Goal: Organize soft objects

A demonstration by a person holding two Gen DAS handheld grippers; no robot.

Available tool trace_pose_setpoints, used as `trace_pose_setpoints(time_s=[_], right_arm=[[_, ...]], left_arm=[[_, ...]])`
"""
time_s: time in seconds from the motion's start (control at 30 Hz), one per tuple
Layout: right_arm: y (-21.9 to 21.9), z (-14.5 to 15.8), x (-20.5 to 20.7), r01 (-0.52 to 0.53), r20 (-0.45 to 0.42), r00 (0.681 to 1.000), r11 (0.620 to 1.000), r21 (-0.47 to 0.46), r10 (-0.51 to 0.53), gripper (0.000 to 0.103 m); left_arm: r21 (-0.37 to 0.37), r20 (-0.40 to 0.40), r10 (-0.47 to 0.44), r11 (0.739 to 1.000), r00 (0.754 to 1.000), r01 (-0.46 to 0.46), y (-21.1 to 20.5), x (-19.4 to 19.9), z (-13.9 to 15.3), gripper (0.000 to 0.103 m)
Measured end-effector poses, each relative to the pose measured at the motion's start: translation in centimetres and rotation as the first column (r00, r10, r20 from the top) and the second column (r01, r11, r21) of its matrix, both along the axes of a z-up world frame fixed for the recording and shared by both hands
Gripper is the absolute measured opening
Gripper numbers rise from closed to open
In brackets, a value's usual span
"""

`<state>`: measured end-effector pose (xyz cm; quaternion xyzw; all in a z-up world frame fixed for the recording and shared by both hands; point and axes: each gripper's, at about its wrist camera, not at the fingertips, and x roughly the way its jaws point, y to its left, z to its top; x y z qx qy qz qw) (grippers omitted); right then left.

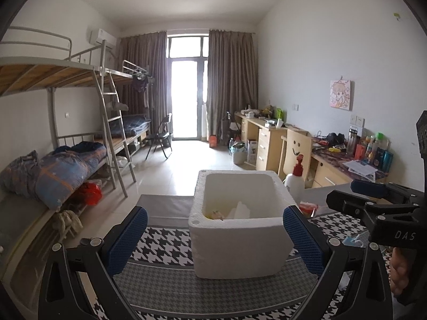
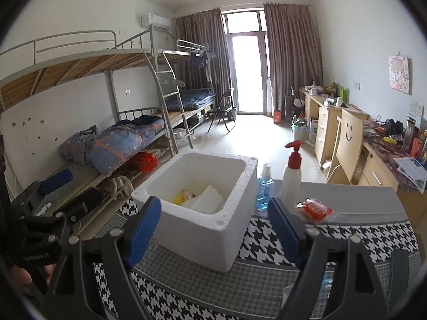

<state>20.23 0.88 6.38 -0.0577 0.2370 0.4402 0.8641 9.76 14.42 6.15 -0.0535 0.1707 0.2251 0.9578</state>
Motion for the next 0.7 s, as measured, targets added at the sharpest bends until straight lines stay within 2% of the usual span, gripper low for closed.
trace_pose_setpoints(time_s=[0.1,0.33,0.7], right_arm=[[-0.7,-0.2,-0.4,0.008,0.0,1.0,1.0,0.01,-0.008,0.086],[-2.1,-0.5,-1.3,0.03,0.028,0.999,0.999,0.014,-0.031,0.095],[-4.6,-0.9,-1.5,0.069,0.054,0.996,0.997,0.025,-0.07,0.098]], left_arm=[[-0.004,0.001,-0.011,1.0,1.0,0.011,-0.6,-0.1,-0.1,0.102],[-0.012,-0.001,-0.046,0.999,0.999,0.046,-2.1,0.0,-0.7,0.102],[-0.014,0.007,-0.098,0.995,0.995,0.098,-3.9,0.1,-0.8,0.102]])
